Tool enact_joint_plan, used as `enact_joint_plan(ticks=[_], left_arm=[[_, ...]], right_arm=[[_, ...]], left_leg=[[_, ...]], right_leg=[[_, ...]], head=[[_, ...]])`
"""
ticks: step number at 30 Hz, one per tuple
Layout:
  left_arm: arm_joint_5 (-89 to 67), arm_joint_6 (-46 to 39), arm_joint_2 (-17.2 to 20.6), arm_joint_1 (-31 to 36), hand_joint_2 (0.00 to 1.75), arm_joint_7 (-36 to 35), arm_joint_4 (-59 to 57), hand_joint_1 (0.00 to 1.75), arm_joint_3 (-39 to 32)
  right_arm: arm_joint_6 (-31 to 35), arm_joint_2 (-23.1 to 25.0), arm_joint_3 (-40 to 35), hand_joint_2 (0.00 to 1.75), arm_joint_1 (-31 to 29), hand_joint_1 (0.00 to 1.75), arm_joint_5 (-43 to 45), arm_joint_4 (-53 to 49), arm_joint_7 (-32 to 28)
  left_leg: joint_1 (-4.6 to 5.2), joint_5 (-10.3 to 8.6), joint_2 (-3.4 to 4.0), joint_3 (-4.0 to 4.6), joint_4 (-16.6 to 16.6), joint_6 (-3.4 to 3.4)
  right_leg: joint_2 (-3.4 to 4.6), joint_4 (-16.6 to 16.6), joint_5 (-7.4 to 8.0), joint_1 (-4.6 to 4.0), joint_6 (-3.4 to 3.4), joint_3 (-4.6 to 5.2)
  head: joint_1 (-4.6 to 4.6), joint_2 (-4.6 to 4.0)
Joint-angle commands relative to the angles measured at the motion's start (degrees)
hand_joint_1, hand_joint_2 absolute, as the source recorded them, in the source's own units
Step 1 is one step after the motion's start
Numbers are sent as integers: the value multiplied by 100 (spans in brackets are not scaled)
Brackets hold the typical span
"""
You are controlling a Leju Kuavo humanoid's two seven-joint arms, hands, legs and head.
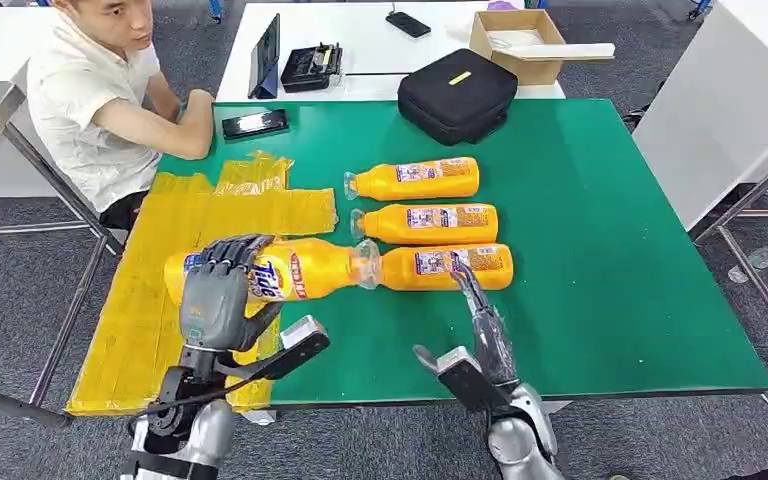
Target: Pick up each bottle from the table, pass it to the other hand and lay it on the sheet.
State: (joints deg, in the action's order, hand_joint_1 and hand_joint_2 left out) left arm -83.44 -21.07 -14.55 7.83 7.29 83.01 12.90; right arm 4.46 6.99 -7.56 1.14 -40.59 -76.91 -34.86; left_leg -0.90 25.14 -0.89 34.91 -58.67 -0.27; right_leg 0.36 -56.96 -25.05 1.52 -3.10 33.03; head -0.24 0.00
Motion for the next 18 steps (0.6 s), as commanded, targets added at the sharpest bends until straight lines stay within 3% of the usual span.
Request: enact_joint_plan(ticks=[1,4,18], left_arm=[[-592,402,604,1153,175,-497,-1922,175,161],[-656,639,671,1635,175,-679,-2851,175,1],[-465,924,720,2455,175,-724,-4762,175,-614]], right_arm=[[-21,83,142,175,-447,0,149,557,-199],[-62,118,79,175,-615,0,205,785,-287],[-94,142,49,175,-846,0,370,1137,-448]], left_leg=[[-2,-8,-1,-18,11,1],[-2,-6,4,-21,12,2],[-4,-3,14,-20,7,1]], right_leg=[[-10,11,4,-6,19,-21],[-6,13,4,-6,19,-23],[4,7,4,-9,20,-22]], head=[[0,0],[2,0],[2,0]])
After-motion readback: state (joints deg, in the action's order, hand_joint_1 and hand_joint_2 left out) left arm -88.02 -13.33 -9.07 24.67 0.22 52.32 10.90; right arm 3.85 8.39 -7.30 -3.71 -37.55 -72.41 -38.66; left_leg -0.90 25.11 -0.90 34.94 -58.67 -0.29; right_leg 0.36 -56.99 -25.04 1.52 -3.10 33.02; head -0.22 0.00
